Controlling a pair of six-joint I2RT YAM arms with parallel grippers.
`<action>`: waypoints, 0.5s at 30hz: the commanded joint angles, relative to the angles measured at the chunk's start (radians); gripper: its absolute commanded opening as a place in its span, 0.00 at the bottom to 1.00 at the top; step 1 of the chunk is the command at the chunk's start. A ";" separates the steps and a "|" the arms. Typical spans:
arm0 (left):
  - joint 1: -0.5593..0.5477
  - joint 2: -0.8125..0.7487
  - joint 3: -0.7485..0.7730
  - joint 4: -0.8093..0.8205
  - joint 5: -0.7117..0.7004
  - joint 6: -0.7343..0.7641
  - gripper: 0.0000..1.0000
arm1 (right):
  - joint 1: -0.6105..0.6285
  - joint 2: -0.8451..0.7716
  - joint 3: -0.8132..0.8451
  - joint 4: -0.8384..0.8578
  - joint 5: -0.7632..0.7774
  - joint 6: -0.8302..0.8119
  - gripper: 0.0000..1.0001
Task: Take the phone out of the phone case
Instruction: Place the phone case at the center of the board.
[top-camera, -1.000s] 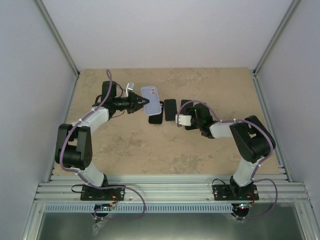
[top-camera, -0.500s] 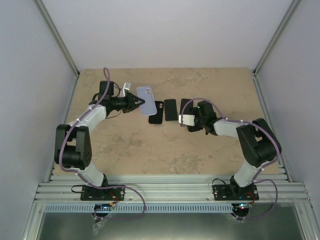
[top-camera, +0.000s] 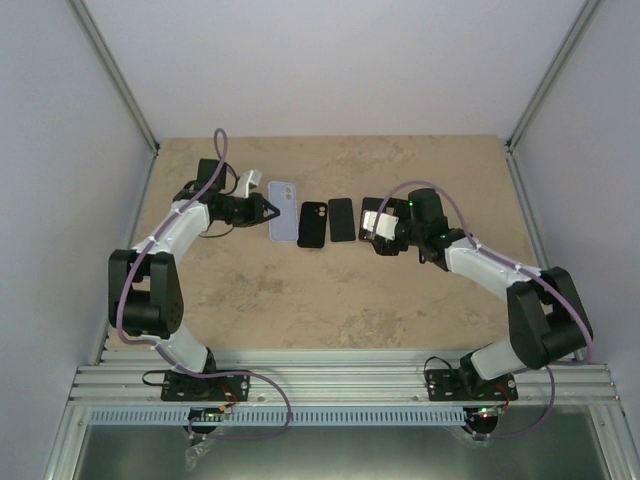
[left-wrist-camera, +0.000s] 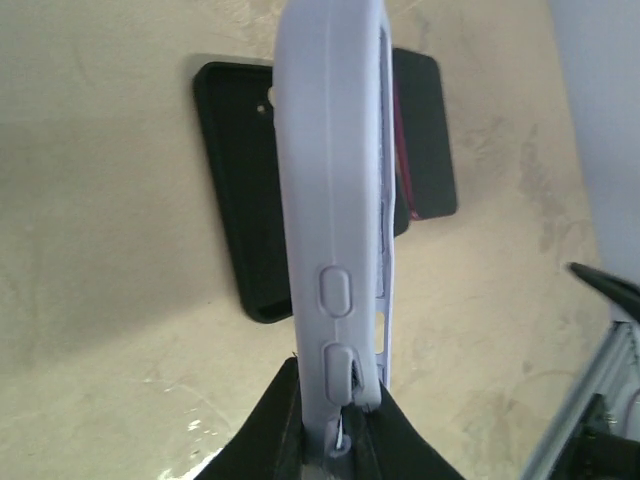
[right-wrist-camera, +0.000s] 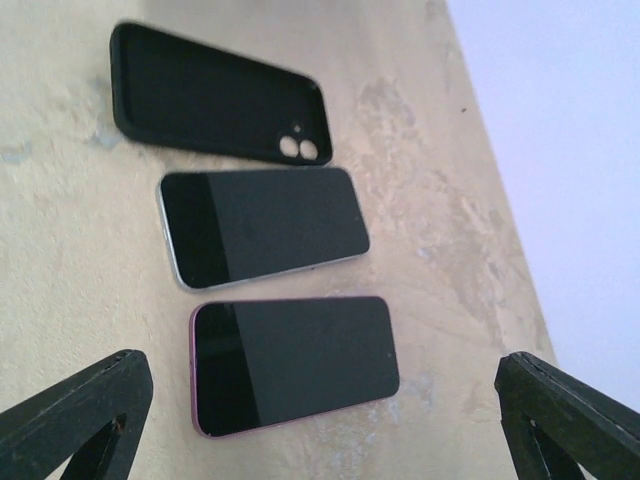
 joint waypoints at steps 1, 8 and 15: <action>0.007 -0.036 -0.063 0.003 -0.085 0.103 0.00 | -0.006 -0.081 0.008 -0.040 -0.059 0.122 0.96; -0.060 -0.125 -0.200 0.199 -0.238 0.188 0.00 | -0.005 -0.152 -0.035 -0.006 -0.054 0.223 0.96; -0.043 -0.004 -0.145 0.195 -0.198 0.125 0.00 | -0.007 -0.195 -0.074 0.003 -0.046 0.304 0.97</action>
